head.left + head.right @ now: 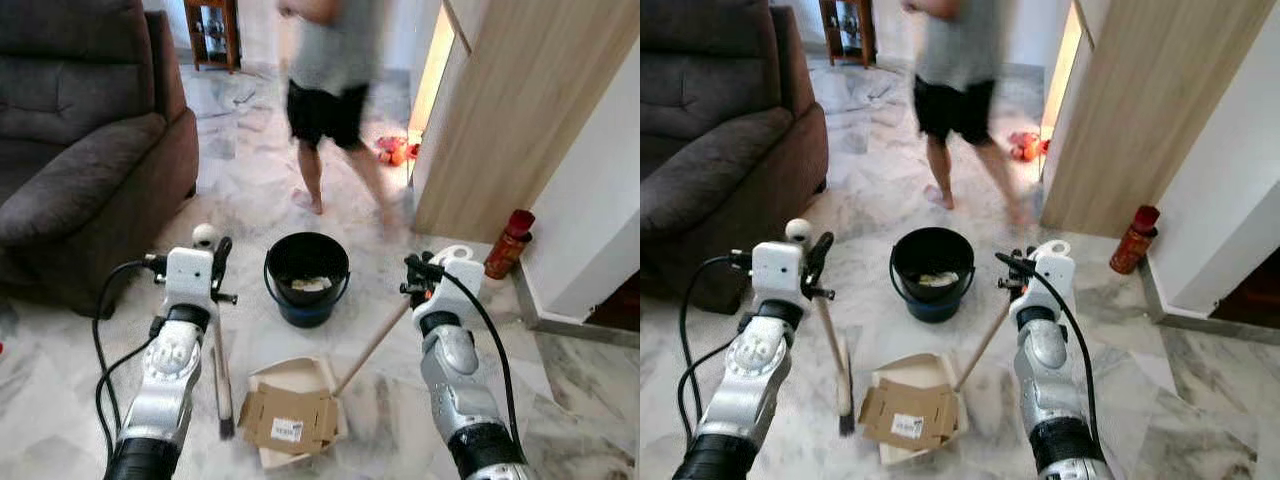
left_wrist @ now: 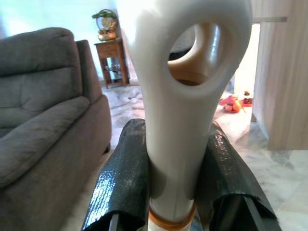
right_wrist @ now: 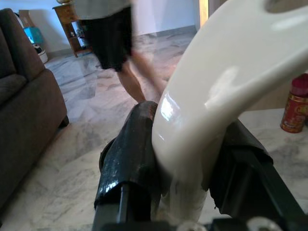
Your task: Sweep floor
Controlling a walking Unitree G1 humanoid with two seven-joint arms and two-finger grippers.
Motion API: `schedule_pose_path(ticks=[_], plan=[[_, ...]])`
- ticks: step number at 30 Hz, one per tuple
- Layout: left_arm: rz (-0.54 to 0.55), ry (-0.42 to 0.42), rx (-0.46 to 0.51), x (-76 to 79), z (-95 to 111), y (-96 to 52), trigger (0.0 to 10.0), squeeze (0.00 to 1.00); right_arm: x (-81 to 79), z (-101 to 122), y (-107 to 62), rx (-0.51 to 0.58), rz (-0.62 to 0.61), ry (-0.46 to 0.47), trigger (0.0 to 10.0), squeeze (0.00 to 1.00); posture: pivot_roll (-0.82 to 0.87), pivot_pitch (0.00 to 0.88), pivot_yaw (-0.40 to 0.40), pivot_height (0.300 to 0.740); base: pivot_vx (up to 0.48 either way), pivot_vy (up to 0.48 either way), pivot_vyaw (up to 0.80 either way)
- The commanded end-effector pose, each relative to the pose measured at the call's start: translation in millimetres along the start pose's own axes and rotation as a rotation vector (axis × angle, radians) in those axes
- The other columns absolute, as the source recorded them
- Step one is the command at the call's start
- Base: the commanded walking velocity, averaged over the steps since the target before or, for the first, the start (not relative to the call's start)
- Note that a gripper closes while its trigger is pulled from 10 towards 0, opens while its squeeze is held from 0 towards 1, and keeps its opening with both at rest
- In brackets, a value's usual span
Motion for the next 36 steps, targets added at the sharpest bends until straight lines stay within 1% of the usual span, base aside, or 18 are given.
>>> schedule_pose_path(ticks=[1, 3, 4, 6, 7, 10, 11, 12, 13, 16, 20, 21, 23, 24, 29, 33, 36], plan=[[0.008, 0.033, 0.058, -5.5, 13, -1.0, 10.0, 0.00, 3.4, 11, 3.4, 0.047, -0.014, 0.013, 10.0, 0.00, 0.08, 0.000, -0.048, 0.740, 0.000, 0.000, 0.00], [0.012, 0.050, 0.057, -8.0, 12, -4.5, 10.0, 0.00, 3.9, 11, 3.5, 0.047, -0.016, 0.012, 10.0, 0.00, 0.08, 0.000, -0.050, 0.740, 0.000, 0.000, 0.00], [0.007, 0.084, 0.054, -10.2, 10, -8.2, 10.0, 0.00, 4.2, 11, 3.7, 0.047, -0.017, 0.011, 10.0, 0.00, 0.08, 0.000, -0.052, 0.740, 0.000, 0.000, 0.00], [0.017, 0.118, 0.034, -16.0, 5, -13.5, 10.0, 0.00, 4.9, 11, 3.9, 0.046, -0.018, 0.010, 10.0, 0.00, 0.08, 0.000, -0.053, 0.740, 0.000, 0.000, 0.00], [0.017, 0.118, 0.034, -16.0, 5, -13.5, 10.0, 0.00, 4.9, 11, 3.9, 0.046, -0.018, 0.010, 10.0, 0.00, 0.08, 0.000, -0.053, 0.740, 0.000, 0.000, 0.00], [0.052, 0.154, -0.003, -29.0, -4, -22.8, 10.0, 0.00, 6.5, 11, 4.2, 0.046, -0.020, 0.007, 10.0, 0.00, 0.08, 0.000, -0.058, 0.740, 0.000, 0.000, 0.00], [0.110, 0.147, -0.023, -41.6, -9, -27.6, 10.0, 0.00, 7.3, 11, 4.2, 0.045, -0.023, 0.006, 10.0, 0.00, 0.08, 0.000, -0.059, 0.740, 0.000, 0.000, 0.00], [0.110, 0.147, -0.023, -41.6, -9, -27.6, 10.0, 0.00, 7.3, 11, 4.2, 0.045, -0.023, 0.006, 10.0, 0.00, 0.08, 0.000, -0.059, 0.740, 0.000, 0.000, 0.00], [0.144, 0.158, -0.035, -50.6, -12, -32.0, 10.0, 0.00, 8.0, 11, 4.1, 0.044, -0.025, 0.005, 10.0, 0.00, 0.09, 0.000, -0.061, 0.740, 0.000, 0.000, 0.00], [0.176, 0.164, -0.049, -58.5, -17, -38.8, 10.0, 0.00, 8.1, 11, 4.1, 0.043, -0.025, 0.004, 10.0, 0.00, 0.09, 0.000, -0.062, 0.740, 0.000, 0.000, 0.00], [0.195, 0.167, -0.064, -62.1, -23, -47.2, 10.0, 0.00, 8.6, 11, 4.4, 0.044, -0.027, 0.004, 10.0, 0.00, 0.08, 0.000, -0.064, 0.740, 0.000, 0.000, 0.00], [0.195, 0.167, -0.064, -62.1, -23, -47.2, 10.0, 0.00, 8.6, 11, 4.4, 0.044, -0.027, 0.004, 10.0, 0.00, 0.08, 0.000, -0.064, 0.740, 0.000, 0.000, 0.00], [0.238, 0.173, -0.090, -69.9, -33, -57.8, 10.0, 0.00, 9.9, 12, 5.3, 0.047, -0.031, 0.005, 10.0, 0.00, 0.09, 0.000, -0.070, 0.740, 0.000, 0.000, 0.00], [0.241, 0.185, -0.101, -71.3, -36, -60.8, 10.0, 0.00, 9.9, 13, 5.5, 0.048, -0.031, 0.004, 10.0, 0.00, 0.09, 0.000, -0.070, 0.740, 0.000, 0.000, 0.00], [0.245, 0.206, -0.140, -73.0, -47, -71.7, 10.0, 0.00, 10.7, 14, 6.2, 0.054, -0.036, 0.005, 10.0, 0.00, 0.09, 0.000, -0.069, 0.740, 0.000, 0.000, 0.00], [0.236, 0.212, -0.146, -70.6, -50, -75.2, 10.0, 0.00, 10.5, 15, 5.9, 0.056, -0.036, 0.008, 10.0, 0.00, 0.09, 0.000, -0.069, 0.740, 0.000, 0.000, 0.00], [0.231, 0.215, -0.128, -69.7, -48, -72.5, 10.0, 0.00, 9.9, 14, 5.7, 0.054, -0.032, 0.006, 10.0, 0.00, 0.09, 0.000, -0.070, 0.740, 0.000, 0.000, 0.00]])
Point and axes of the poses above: a point about 5 cm out from each wrist's last joint towards the gripper, its own y axis pointing out of the wrist towards the gripper, its own z axis along the axis of the wrist's last joint, x = y × z, the point moved 2 cm from there along y, pointing out of the wrist towards the gripper, and after that the axes turned 13 degrees about -y, right-handed, at the moved point
